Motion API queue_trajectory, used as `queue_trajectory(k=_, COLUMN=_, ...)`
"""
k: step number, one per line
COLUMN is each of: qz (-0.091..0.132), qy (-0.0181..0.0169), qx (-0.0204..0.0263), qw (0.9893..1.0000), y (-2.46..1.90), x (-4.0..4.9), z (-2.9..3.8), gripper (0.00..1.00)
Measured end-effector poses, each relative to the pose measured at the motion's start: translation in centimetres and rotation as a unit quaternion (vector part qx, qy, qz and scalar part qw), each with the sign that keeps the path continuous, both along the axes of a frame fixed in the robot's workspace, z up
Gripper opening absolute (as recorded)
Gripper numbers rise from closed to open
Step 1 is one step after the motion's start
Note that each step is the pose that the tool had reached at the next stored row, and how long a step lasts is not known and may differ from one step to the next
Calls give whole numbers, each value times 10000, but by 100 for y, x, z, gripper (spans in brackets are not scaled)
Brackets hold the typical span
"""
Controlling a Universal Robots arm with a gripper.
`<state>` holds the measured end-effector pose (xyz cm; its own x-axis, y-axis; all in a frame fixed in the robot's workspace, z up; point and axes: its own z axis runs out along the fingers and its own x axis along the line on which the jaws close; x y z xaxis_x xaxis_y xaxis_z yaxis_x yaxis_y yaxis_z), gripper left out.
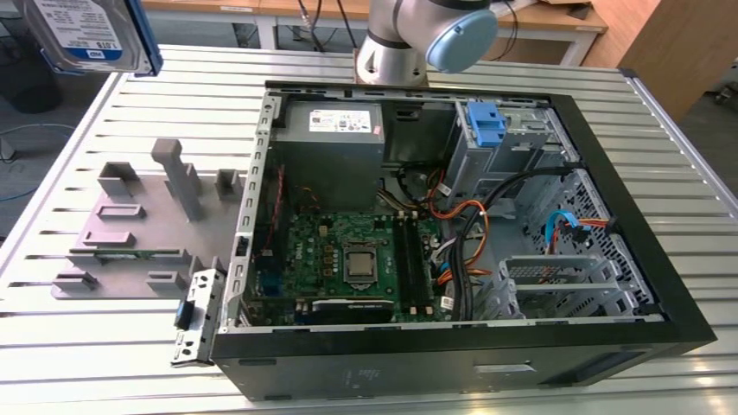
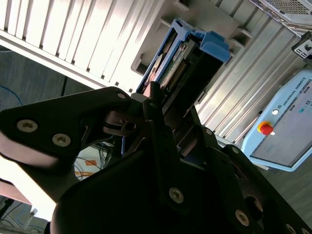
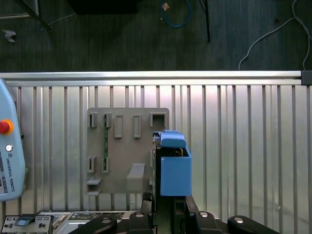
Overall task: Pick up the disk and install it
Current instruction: 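Pick up the disk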
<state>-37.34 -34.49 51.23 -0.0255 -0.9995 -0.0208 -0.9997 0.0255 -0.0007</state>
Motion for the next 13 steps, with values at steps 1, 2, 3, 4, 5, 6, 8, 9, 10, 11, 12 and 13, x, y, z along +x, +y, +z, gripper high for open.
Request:
queue_trajectory(k=1, qz=0, qy=0, qx=0, qw=10000, y=0, x=12, z=0, gripper=35)
queue_trajectory(k=2, qz=-1, qy=0, qx=0, qw=10000, y=0, x=26, z=-1, gripper=35)
queue_trajectory(k=3, qz=-1, qy=0, qx=0, qw=10000, y=0, x=42, z=0, gripper=35)
queue_trajectory(k=4, qz=-1, qy=0, qx=0, qw=10000, y=0, x=57, z=0, gripper=35)
queue_trajectory(k=5, qz=0, qy=0, qx=0, qw=10000, y=0, x=74, z=0, gripper=35)
queue_trajectory(k=6, qz=0, qy=0, qx=0, qw=10000, y=0, x=91, z=0, gripper=35)
queue_trajectory(k=8, qz=-1, qy=0, qx=0, qw=10000, y=0, x=123, z=0, gripper=35)
queue_trajectory(k=9, qz=0, qy=0, qx=0, qw=10000, y=0, x=139, z=0, gripper=35)
queue_trajectory(k=10, qz=0, qy=0, qx=0, qw=10000, y=0, x=156, z=0, gripper=35)
queue_trajectory(k=11, qz=-1, qy=0, qx=0, qw=10000, y=0, x=175, z=0, gripper=35)
queue_trajectory(k=12, qz=0, qy=0, qx=0, qw=10000, y=0, x=192, z=0, gripper=35)
queue_trajectory(k=13, qz=0, qy=-1, qx=0, qw=10000, y=0, x=207, z=-1, gripper=35)
